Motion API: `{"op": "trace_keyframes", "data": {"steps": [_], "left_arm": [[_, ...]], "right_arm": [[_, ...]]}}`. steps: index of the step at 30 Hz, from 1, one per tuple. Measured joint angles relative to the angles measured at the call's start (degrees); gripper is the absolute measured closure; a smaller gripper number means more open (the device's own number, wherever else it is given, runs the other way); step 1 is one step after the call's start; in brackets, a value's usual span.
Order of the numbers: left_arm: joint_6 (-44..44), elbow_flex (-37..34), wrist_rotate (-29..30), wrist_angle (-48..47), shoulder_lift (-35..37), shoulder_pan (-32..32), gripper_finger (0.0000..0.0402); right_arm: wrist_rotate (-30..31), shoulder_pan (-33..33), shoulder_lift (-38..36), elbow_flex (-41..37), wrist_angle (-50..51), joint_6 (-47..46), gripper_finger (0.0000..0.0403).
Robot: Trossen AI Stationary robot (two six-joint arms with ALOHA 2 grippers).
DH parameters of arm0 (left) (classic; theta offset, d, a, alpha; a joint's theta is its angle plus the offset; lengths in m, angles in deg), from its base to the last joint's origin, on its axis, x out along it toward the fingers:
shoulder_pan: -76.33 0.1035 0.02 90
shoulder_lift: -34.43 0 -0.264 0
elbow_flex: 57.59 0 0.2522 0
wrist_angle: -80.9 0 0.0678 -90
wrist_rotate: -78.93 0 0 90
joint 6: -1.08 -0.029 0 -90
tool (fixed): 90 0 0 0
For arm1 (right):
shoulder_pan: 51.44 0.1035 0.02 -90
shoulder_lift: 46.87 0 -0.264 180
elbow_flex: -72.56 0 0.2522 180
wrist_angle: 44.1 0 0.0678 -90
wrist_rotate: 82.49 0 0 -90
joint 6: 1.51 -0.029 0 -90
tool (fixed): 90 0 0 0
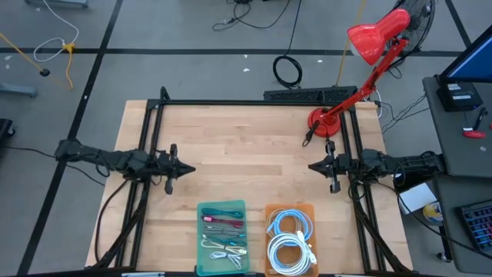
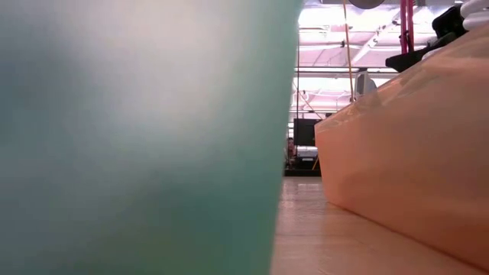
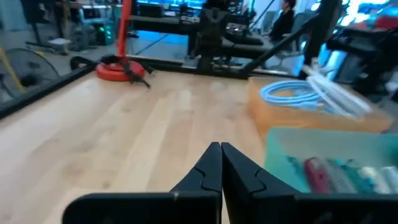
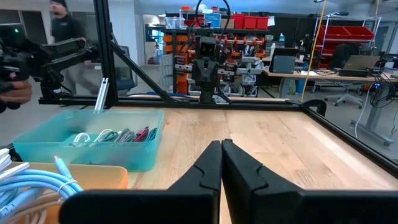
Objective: Pick & Place USB Port
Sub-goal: Return to Home Position
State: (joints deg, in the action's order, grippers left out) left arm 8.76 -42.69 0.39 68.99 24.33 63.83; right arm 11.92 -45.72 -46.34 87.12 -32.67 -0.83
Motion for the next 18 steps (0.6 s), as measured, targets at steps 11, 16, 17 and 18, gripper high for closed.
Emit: {"op": "trace_keyframes", "data": {"steps": [11,16,17,18], "left_arm": [[-5.29,-0.06,-2.21,-0.17,-4.62,6.2,0.0401],[-2.42,-0.11,-0.91,-0.05,-5.39,8.06,0.04],[-2.02,-0.12,-0.36,-0.03,-5.39,8.25,0.0398],[-2.01,-0.13,0.16,0.06,-5.39,8.46,0.0395]], "right_arm": [[0.0,0.0,0.0,0.0,0.0,-0.01,0.0403],[0.0,0.0,0.0,0.0,0.0,0.01,0.0403],[0.0,0.0,0.0,0.0,0.0,0.01,0.0403],[0.0,0.0,0.0,0.0,0.0,0.01,0.0403]]}}
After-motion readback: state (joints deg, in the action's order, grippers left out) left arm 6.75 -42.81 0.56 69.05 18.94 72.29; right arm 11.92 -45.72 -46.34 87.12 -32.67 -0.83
